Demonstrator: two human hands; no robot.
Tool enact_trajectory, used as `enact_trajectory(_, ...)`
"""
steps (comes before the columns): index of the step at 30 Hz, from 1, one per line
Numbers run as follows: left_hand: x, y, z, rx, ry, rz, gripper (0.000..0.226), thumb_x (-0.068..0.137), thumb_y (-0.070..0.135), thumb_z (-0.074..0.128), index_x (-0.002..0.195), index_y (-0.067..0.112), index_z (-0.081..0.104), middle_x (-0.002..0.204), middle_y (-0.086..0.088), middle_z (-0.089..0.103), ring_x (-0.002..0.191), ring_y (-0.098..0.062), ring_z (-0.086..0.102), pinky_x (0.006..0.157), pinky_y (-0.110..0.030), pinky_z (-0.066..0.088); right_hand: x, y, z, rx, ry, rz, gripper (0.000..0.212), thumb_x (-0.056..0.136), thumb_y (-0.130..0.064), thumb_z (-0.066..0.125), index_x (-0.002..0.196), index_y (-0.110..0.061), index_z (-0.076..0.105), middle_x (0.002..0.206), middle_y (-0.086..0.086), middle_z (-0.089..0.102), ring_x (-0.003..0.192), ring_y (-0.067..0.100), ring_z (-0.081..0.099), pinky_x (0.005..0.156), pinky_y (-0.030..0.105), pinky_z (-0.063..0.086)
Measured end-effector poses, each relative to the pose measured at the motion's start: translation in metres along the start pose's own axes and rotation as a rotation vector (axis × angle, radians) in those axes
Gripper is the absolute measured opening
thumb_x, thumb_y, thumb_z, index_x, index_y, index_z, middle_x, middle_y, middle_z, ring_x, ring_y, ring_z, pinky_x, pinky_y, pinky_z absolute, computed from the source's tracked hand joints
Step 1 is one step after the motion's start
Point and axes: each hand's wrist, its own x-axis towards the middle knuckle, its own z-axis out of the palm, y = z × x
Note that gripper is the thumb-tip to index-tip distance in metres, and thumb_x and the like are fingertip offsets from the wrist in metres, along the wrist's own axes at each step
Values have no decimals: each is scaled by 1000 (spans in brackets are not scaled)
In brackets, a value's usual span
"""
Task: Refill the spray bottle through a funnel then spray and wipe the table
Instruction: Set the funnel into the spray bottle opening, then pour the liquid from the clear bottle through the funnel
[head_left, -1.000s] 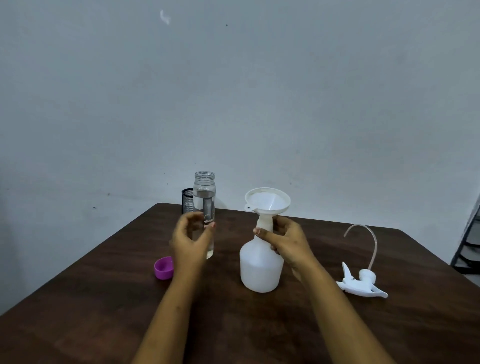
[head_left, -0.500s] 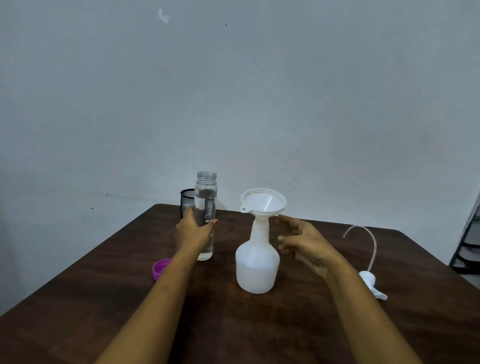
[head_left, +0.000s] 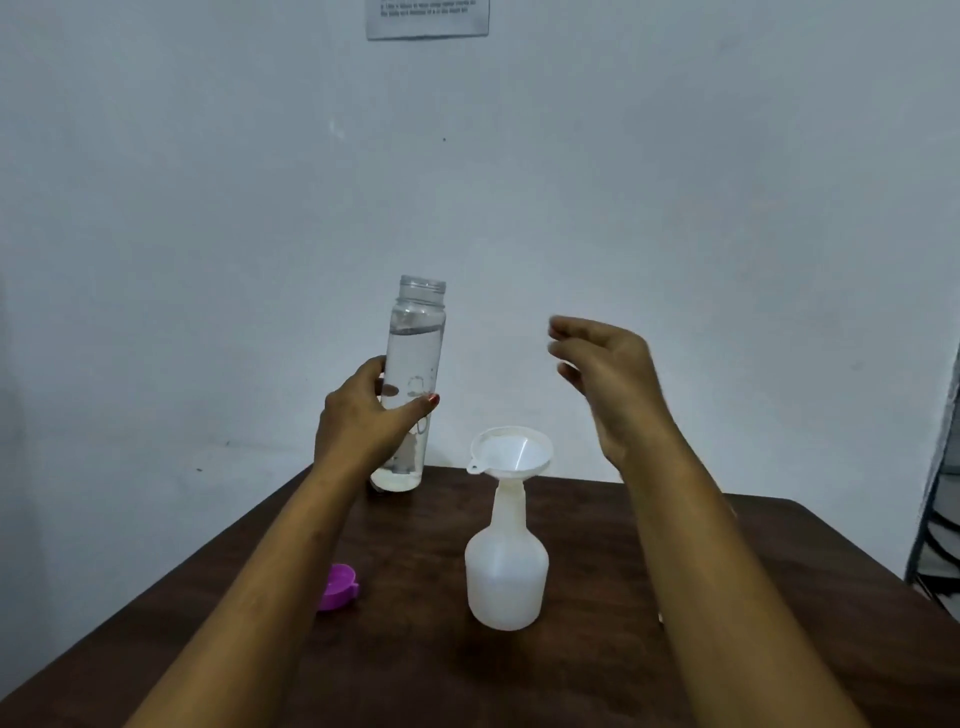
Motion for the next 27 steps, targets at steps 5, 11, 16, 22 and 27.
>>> enact_trajectory(5, -21, 52, -26, 29, 37, 77, 55, 70, 56, 70, 119, 34, 56, 107, 7, 66, 94, -17, 63, 83, -39, 53, -11, -33, 39, -100, -184, 7, 66, 81, -32, 73, 137, -6, 47, 135, 4, 54, 121, 16, 51, 105, 34, 42)
enact_trajectory(11, -60, 112, -32, 31, 68, 180, 51, 71, 58, 66, 116, 34, 58, 95, 13, 64, 89, -10, 61, 69, -27, 45, -33, -51, 38, -42, -189, -9, 19, 78, -29, 75, 93, -17, 72, 88, 1, 74, 80, 13, 69, 75, 29, 57)
enact_trajectory(16, -83, 135, -17, -39, 54, 208, 50, 71, 56, 68, 115, 32, 60, 89, 15, 60, 84, -8, 58, 62, -17, 41, -40, -62, 9, -97, -210, 40, 43, 71, -31, 80, 109, -14, 66, 98, 3, 74, 85, 16, 72, 83, 38, 56)
enact_trajectory(22, -98, 142, 5, -171, -97, 194, 57, 62, 64, 71, 110, 34, 61, 92, 17, 67, 89, -1, 62, 74, -20, 48, -50, -69, -28, -147, -140, 60, 27, 75, -9, 73, 101, -7, 68, 92, 7, 74, 77, 19, 74, 71, 34, 56)
enact_trajectory(27, -85, 109, -2, -536, 165, -15, 25, 80, 51, 64, 85, 27, 60, 78, 5, 70, 65, -11, 67, 65, -24, 50, -42, -42, -49, -350, -36, 64, 39, 64, -11, 77, 102, -11, 67, 96, 4, 72, 81, 15, 72, 68, 31, 54)
